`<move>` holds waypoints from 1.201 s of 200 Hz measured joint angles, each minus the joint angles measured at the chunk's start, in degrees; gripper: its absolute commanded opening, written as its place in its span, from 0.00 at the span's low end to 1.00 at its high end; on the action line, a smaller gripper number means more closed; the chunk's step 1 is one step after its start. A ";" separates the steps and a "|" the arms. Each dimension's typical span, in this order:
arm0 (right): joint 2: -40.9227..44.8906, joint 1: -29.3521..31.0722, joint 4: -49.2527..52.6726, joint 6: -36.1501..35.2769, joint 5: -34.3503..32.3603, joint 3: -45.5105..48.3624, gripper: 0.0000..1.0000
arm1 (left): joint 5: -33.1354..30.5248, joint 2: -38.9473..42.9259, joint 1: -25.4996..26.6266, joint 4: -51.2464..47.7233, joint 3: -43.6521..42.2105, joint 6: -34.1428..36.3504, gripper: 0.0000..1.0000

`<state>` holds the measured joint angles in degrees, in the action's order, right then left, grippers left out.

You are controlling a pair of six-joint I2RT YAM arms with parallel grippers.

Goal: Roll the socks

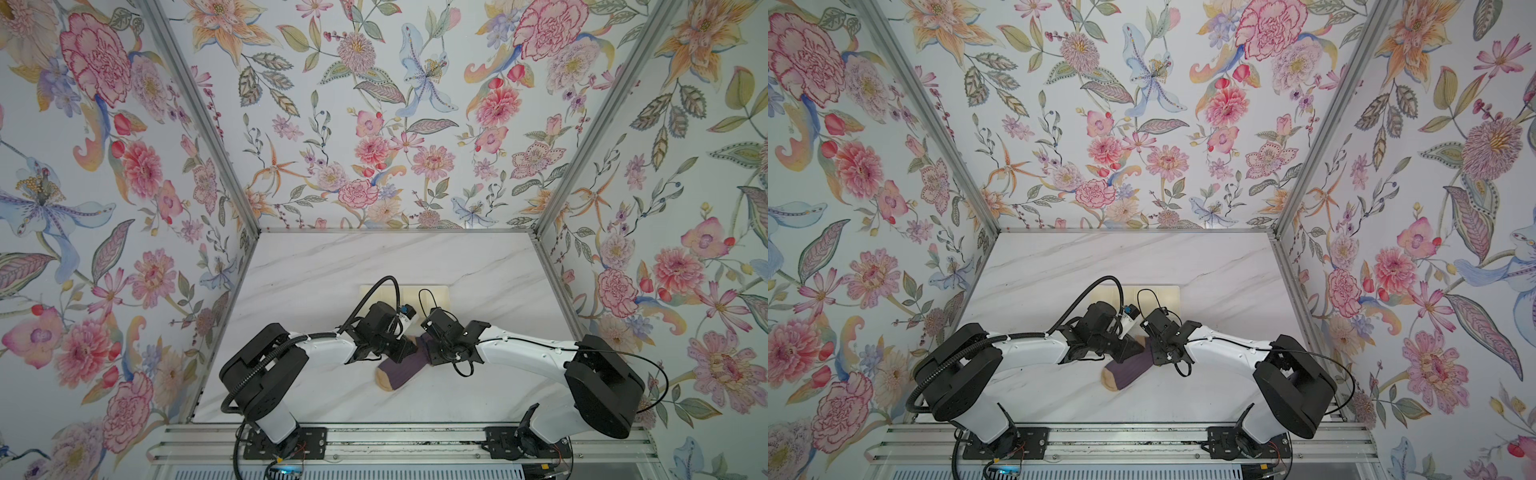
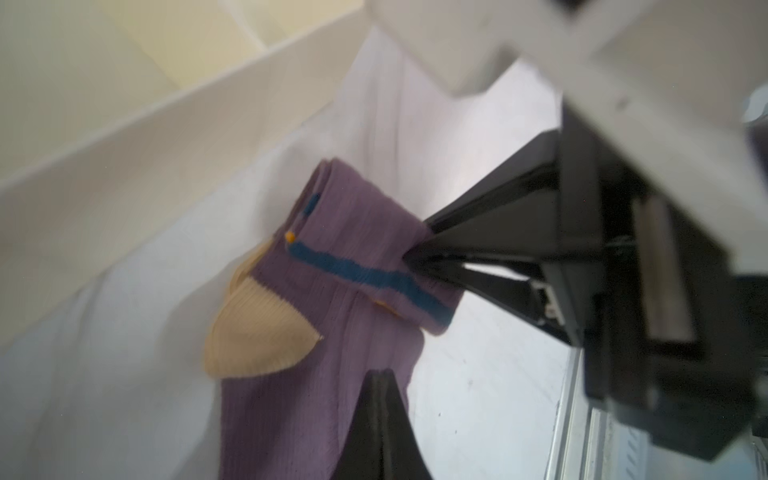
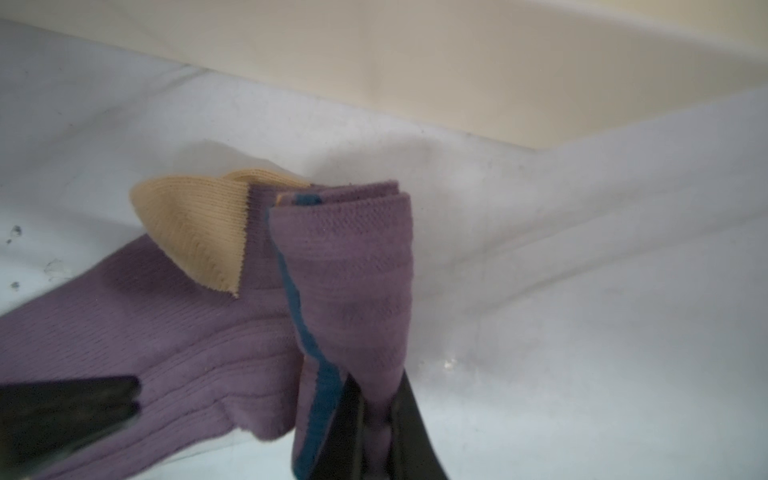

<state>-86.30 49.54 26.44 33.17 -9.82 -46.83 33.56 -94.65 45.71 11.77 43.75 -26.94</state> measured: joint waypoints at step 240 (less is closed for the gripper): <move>-0.37 -1.51 -4.98 -2.19 4.46 1.33 0.13 | -1.27 -12.22 0.00 3.23 7.32 -2.25 0.00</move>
<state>-86.67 48.03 21.45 30.98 -5.37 -45.50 32.29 -106.87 45.71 15.00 51.07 -29.19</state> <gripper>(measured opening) 0.111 0.047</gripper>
